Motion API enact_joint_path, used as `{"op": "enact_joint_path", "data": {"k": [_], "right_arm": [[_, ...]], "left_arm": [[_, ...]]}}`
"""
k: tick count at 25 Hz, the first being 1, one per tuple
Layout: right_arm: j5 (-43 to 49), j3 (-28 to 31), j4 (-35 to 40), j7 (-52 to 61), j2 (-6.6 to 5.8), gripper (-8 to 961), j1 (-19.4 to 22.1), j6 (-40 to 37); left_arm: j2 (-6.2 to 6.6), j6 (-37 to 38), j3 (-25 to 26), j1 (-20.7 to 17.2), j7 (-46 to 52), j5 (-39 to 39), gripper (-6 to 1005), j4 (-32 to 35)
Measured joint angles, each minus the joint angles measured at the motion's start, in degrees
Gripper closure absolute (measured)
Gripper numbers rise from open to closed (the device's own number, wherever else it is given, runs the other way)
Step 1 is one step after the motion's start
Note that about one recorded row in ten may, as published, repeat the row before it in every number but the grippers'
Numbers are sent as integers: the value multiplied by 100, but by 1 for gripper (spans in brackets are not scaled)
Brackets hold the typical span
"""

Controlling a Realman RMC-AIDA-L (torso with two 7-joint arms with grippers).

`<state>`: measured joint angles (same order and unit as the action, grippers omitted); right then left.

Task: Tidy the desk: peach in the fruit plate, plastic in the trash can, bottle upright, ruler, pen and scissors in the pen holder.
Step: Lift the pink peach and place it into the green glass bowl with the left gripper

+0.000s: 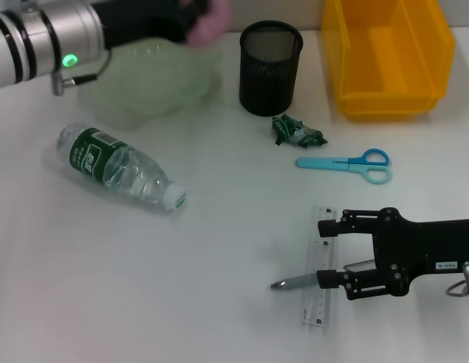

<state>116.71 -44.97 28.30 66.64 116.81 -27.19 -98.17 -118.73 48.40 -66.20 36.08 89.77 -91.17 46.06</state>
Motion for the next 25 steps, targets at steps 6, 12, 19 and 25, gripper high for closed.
{"op": "enact_joint_path", "data": {"k": [6, 12, 19, 25], "right_arm": [[0, -1, 0, 40, 0, 152, 3, 0], [0, -3, 0, 54, 0, 153, -33, 10], [0, -35, 0, 60, 0, 152, -60, 68], [0, -36, 0, 60, 0, 152, -67, 73]], "left_arm": [[4, -1294, 0, 132, -314, 376, 938, -634], [12, -1801, -29, 310, -329, 387, 907, -1030], [11, -1816, -49, 312, -332, 386, 802, -1032], [5, -1829, -1, 311, -300, 399, 612, -1038]]}}
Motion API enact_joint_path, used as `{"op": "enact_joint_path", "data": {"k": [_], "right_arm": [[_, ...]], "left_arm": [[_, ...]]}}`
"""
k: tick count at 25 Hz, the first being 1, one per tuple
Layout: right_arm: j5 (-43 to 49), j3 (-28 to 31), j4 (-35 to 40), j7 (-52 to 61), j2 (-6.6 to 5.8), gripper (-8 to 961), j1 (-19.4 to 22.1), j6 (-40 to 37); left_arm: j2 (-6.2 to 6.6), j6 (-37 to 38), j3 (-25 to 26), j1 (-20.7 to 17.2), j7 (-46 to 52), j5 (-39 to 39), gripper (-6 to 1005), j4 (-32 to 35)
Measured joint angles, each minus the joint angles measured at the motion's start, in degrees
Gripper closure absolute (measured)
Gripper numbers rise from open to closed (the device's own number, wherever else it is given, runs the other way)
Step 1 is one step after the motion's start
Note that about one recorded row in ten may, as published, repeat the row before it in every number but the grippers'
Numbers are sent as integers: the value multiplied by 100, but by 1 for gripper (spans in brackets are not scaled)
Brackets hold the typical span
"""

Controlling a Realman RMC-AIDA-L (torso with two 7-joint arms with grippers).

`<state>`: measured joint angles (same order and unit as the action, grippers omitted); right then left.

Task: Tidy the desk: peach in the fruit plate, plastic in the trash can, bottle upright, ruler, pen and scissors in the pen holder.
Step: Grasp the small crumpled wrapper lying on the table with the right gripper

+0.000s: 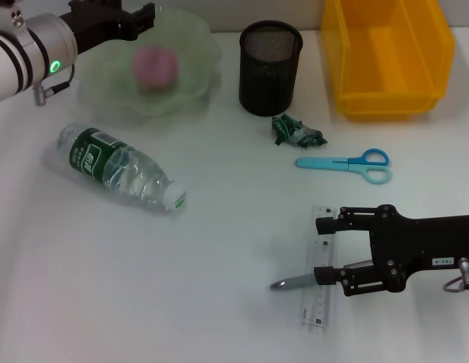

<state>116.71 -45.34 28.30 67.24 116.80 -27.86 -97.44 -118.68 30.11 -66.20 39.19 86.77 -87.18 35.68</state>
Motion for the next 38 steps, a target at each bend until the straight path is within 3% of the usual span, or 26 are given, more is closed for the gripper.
{"op": "enact_joint_path", "data": {"k": [3, 8, 10, 11, 13, 14, 16, 18, 20, 25, 31, 35, 38], "right_arm": [[0, 6, 0, 0, 0, 153, 0, 0], [0, 24, 0, 0, 0, 153, 8, 5], [0, 25, 0, 0, 0, 152, 14, 6], [0, 26, 0, 0, 0, 152, 15, 6], [0, 30, 0, 0, -2, 152, 16, 6], [0, 34, 0, 0, -8, 152, 17, 7], [-2, 41, 0, 0, -21, 152, 19, 7], [-16, 44, 3, 0, -30, 153, 22, 7], [-23, 44, 10, 1, -38, 153, 17, 7], [-32, 43, 50, 53, -48, 153, -14, 6], [-40, 47, 186, 197, -56, 152, -86, 5], [-32, 39, 714, 791, -60, 152, -143, -53], [-6, 5, 1518, 1639, -70, 152, -167, -72]], "left_arm": [[1, 73, 3, -7, 30, 70, 433, 1], [49, 1223, 183, -171, 10, 614, 183, 62], [86, 2673, 879, -309, -2, 746, 178, -8], [100, 3058, 1034, -343, 2, 749, 175, -38], [100, 3058, 1034, -343, 2, 749, 170, -38], [185, 4001, 1216, -455, -6, 730, 167, -121], [279, 4771, 1155, -562, -106, 627, 168, -167], [279, 4771, 1155, -562, -106, 627, 169, -167], [350, 6041, 1090, -816, -645, 174, 170, -237], [314, 6572, 1100, -1134, -1679, -398, 172, -650], [266, 6548, 1136, -1446, -2837, -775, 174, -1366], [195, 6541, 1145, -1618, -3067, -788, 176, -1409], [173, 6531, 1115, -1642, -3094, -792, 177, -1409]]}}
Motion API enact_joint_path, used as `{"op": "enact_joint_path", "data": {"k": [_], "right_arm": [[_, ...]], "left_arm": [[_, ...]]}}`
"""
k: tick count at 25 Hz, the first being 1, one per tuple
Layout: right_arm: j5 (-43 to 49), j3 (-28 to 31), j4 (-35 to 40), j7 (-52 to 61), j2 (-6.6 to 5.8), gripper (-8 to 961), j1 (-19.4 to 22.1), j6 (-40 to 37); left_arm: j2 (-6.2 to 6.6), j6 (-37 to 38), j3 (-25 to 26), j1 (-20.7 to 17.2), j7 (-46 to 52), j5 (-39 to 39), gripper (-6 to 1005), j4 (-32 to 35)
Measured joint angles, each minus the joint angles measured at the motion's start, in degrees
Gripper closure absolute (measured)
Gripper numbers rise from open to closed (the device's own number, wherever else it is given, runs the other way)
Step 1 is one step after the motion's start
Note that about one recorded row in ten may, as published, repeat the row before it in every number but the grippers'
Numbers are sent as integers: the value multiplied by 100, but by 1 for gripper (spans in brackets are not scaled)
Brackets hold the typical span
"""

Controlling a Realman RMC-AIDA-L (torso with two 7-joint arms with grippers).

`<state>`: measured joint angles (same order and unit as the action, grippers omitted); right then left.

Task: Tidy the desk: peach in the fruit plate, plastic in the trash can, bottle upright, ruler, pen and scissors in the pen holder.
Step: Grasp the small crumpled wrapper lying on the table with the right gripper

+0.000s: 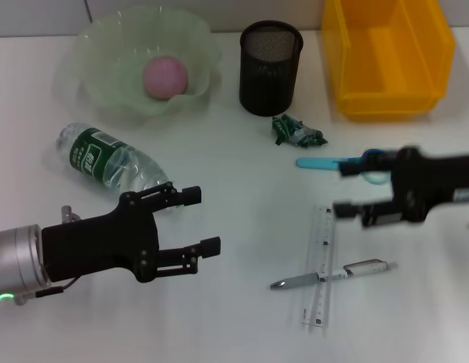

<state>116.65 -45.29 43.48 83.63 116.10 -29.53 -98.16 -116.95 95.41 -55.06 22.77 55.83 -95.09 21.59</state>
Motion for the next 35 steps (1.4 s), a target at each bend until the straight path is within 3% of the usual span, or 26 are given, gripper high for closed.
{"op": "enact_joint_path", "data": {"k": [2, 3, 5, 9, 13, 15, 16, 21, 25, 35], "right_arm": [[143, -27, 580, 746, -38, 153, -114, -58], [498, -38, 1029, 1452, -104, 153, -401, -166], [725, -38, 1137, 1757, -142, 153, -567, -213], [1806, -48, 1284, 2656, -262, 154, -1403, -279], [2824, -327, 1299, 3043, -163, 155, -2002, 40], [3205, -791, 1324, 3149, 20, 156, -2183, 374], [3205, -791, 1324, 3149, 20, 156, -2183, 374], [3491, -1628, 1315, 3212, 286, 157, -2182, 1129], [3456, -2233, 1170, 3310, 319, 158, -2091, 1842], [2949, -2683, 629, 3299, 337, 168, -2043, 3047]], "left_arm": [[-1, -11, -6, -1, -14, -10, 178, -1], [-6, -17, -5, 0, -34, -11, 179, -1], [-20, -25, -5, 14, -75, -15, 179, -2], [-53, -100, -10, 54, -94, -42, 181, -5], [-81, -207, -14, 70, -96, -88, 183, -6], [-90, -228, -14, 92, -97, -88, 184, -6], [-93, -231, -14, 102, -97, -89, 184, -6], [-103, -248, -14, 127, -52, -89, 186, -6], [-105, -298, -14, 130, -36, -88, 188, -6], [-113, -328, -14, 156, -23, -88, 192, -6]]}}
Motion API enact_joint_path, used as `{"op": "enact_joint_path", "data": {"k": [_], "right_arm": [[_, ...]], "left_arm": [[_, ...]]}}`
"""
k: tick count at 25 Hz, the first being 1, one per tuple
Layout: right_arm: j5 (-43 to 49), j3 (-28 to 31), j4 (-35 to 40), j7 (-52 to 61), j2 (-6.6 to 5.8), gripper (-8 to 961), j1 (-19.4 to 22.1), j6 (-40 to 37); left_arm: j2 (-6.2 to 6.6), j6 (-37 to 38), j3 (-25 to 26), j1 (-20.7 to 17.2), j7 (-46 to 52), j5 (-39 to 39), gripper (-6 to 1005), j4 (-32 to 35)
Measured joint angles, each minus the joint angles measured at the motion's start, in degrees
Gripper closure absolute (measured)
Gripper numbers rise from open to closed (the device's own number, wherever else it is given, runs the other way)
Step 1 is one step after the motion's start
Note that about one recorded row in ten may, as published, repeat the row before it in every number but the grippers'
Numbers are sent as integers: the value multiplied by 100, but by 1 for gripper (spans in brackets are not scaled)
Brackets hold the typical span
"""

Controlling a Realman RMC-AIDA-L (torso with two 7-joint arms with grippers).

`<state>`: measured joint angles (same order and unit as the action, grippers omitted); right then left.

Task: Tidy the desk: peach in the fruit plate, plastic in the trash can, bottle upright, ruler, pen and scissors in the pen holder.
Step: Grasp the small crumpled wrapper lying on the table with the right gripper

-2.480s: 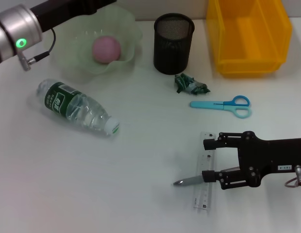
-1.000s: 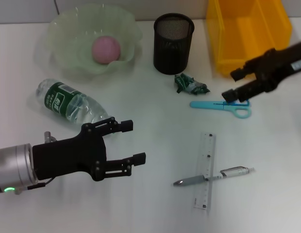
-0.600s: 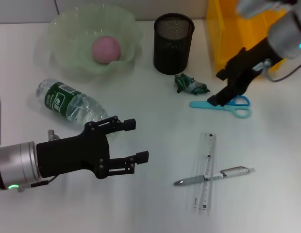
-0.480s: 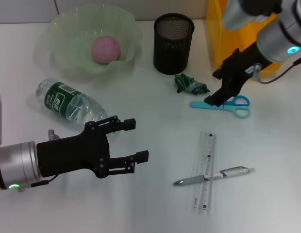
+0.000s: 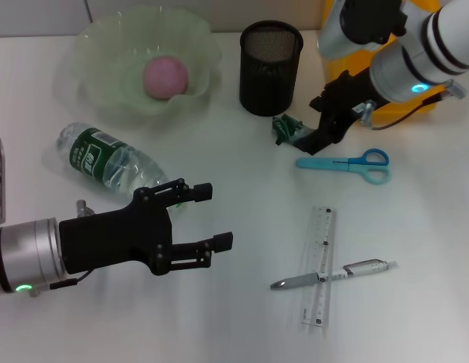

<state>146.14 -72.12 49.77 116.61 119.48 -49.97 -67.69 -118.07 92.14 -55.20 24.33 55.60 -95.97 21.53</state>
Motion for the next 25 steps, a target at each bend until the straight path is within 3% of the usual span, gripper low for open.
{"op": "enact_joint_path", "data": {"k": [10, 23, 25], "right_arm": [[-309, -347, -640, -28, -1, 266, -59, 861], [-598, -464, -1153, -101, 5, 278, -62, 1571], [-621, -468, -1221, -121, 7, 334, -64, 1636]], "left_arm": [[-5, -26, 0, 11, 4, 0, 196, 0], [-5, -40, 0, 19, 4, -22, 202, -8], [-5, -40, 0, 19, 4, -40, 203, -27]]}}
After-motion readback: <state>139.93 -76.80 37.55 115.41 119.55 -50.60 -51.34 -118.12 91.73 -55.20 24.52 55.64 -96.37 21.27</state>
